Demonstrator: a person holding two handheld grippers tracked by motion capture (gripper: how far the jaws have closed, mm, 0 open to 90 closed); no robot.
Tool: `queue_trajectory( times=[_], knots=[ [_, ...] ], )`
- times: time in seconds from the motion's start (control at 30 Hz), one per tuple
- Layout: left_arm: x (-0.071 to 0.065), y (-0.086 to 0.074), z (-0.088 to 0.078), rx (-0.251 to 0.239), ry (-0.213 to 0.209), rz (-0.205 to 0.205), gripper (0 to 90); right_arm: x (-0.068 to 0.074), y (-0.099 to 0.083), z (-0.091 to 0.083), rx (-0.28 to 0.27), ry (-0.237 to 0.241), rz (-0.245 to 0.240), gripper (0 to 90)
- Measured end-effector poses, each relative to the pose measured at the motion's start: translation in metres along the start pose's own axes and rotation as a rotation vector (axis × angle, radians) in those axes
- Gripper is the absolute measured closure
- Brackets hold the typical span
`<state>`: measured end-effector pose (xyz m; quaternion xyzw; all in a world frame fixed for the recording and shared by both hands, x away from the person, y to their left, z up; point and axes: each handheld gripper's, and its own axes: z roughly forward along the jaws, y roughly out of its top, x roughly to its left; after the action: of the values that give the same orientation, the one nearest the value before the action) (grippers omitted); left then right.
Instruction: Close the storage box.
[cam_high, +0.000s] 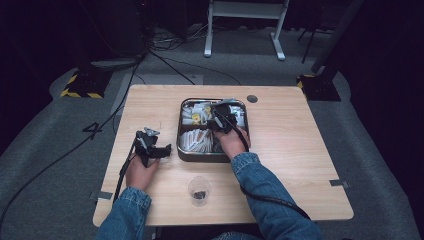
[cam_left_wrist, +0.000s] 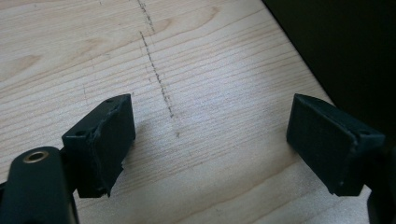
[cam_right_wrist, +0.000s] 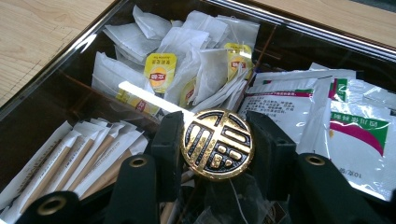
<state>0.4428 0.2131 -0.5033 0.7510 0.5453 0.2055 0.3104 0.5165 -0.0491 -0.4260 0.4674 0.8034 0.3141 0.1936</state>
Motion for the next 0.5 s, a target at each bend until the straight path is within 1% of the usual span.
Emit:
queue_trajectory(
  times=[0.2,0.37,0.47,0.5],
  knots=[
    [0.0000,0.0000,0.0000,0.000,0.000,0.000,16.0,0.0003,0.0003,0.0026,-0.007,0.005,-0.003,58.1],
    [0.0000,0.0000,0.0000,0.000,0.000,0.000,16.0,-0.0010,0.0003,0.0047,-0.017,-0.002,-0.012,58.1],
    [-0.0001,0.0000,0.0000,-0.001,-0.001,-0.001,16.0,-0.0020,0.0002,0.0071,-0.012,-0.003,-0.015,58.1],
    [-0.0001,0.0000,0.0000,-0.001,-0.001,-0.001,16.0,-0.0028,-0.0001,0.0076,-0.012,0.006,-0.011,58.0]
  ],
)
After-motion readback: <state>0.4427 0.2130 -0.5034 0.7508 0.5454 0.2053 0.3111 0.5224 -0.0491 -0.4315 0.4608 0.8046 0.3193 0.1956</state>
